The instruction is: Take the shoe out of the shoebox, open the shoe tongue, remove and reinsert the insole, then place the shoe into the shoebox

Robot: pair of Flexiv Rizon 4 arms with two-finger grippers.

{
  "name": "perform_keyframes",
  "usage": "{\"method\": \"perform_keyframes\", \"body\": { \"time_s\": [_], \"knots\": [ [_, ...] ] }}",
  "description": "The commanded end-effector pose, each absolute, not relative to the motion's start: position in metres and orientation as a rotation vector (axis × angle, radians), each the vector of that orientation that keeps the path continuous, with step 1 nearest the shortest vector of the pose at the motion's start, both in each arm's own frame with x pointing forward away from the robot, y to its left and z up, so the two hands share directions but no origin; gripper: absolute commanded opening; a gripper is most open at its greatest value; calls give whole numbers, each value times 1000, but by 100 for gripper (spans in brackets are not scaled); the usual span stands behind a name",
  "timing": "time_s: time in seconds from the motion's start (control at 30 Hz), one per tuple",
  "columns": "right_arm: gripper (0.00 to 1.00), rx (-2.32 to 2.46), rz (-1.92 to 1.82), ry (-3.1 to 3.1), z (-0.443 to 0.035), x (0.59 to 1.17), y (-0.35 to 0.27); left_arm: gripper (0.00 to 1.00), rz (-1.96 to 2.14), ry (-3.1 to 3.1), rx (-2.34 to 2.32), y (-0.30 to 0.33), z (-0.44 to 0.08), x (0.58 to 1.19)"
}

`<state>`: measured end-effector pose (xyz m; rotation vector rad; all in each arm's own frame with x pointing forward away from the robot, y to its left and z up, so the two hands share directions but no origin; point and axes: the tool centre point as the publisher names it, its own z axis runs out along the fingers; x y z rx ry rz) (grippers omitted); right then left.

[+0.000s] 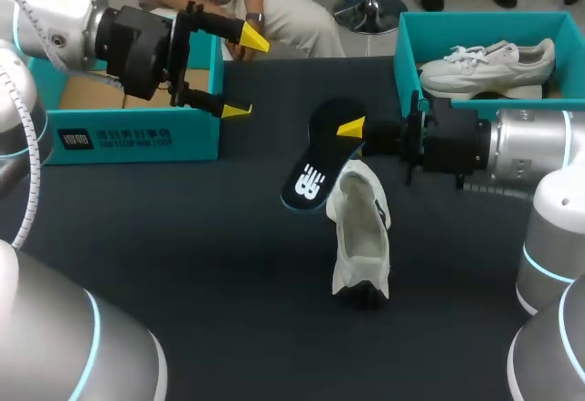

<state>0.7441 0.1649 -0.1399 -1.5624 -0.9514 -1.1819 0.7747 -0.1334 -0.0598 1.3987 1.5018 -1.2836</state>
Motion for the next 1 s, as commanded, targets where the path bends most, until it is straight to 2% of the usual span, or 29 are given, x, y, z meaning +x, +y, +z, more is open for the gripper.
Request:
{"method": "perform_keyframes", "body": {
  "time_s": [0.03, 0.57, 1.0],
  "knots": [
    [0, -1565, -1183, -950, -140, 744, 166, 100, -1283, 1499, 1395, -134, -61, 774],
    [0, -1565, -1183, -950, -140, 744, 166, 100, -1331, 1417, 1361, -130, -86, 775],
    [0, -1565, -1183, -950, -140, 744, 166, 100, -1368, 1439, 1308, -170, -118, 779]
  ]
}}
